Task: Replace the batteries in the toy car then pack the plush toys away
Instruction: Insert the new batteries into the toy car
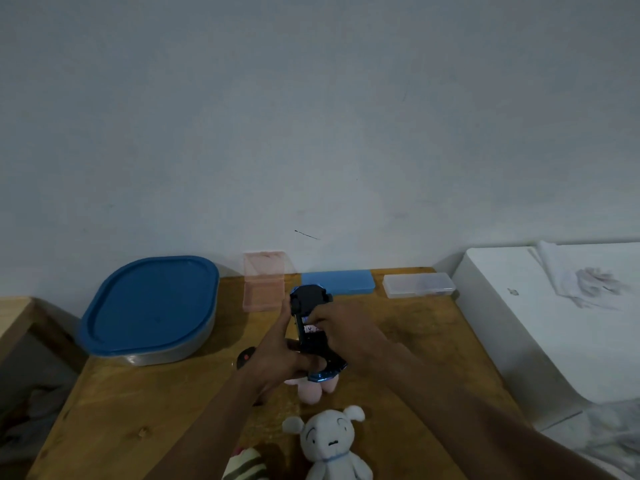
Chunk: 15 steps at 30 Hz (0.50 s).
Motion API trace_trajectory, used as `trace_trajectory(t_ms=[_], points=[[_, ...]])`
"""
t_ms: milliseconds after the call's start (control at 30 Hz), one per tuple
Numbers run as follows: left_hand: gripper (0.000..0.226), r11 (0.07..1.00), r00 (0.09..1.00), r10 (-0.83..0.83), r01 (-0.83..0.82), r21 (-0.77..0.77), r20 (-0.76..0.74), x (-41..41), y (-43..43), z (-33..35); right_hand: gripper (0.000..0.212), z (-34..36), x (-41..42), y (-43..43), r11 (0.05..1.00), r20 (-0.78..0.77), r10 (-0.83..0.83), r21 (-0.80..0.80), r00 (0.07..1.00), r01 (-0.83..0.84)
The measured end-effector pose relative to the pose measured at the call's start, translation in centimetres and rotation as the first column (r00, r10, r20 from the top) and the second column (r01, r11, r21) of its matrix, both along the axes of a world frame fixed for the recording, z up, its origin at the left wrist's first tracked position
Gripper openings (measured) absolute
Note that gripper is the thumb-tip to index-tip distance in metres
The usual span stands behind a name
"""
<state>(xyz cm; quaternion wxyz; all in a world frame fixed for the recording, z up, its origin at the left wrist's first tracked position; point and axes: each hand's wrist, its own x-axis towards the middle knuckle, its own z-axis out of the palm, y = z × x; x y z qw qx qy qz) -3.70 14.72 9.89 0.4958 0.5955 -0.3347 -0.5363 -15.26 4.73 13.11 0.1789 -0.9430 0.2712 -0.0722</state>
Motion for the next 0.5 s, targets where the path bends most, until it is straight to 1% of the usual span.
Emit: trace_trajectory(t_ms=[100, 167, 233, 367, 433, 500], points=[[0.115, 1.000, 1.000, -0.005, 0.005, 0.012, -0.007, -0.1, -0.5, -0.8, 0.021, -0.9, -0.6, -1.2, 0.985, 0.150, -0.134, 0.128, 0.980, 0.115], [0.116, 1.000, 1.000, 0.009, -0.010, 0.021, 0.012, 0.0, -1.0, -1.1, 0.021, -1.5, -1.0, -2.2, 0.969, 0.193, -0.210, 0.174, 0.958, 0.177], [0.116, 0.999, 1.000, 0.025, -0.025, 0.033, 0.019, 0.3, -1.6, -1.7, 0.021, -2.1, -1.4, -3.4, 0.954, 0.204, -0.271, 0.188, 0.941, 0.234], [0.118, 0.996, 0.999, 0.050, -0.049, 0.068, -0.008, 1.4, -3.0, -3.2, 0.024, -3.9, -2.0, -6.3, 0.944, 0.128, -0.319, 0.130, 0.939, 0.303], [0.119, 0.994, 0.998, 0.063, -0.062, 0.089, -0.008, 1.8, -3.9, -3.6, 0.022, -5.4, -1.8, -7.7, 0.942, 0.048, -0.317, 0.129, 0.947, 0.309], [0.112, 0.992, 0.996, 0.080, -0.077, 0.102, -0.025, 2.2, -4.7, -4.2, 0.021, -6.8, -1.5, -9.0, 0.942, -0.036, -0.310, 0.122, 0.950, 0.312]])
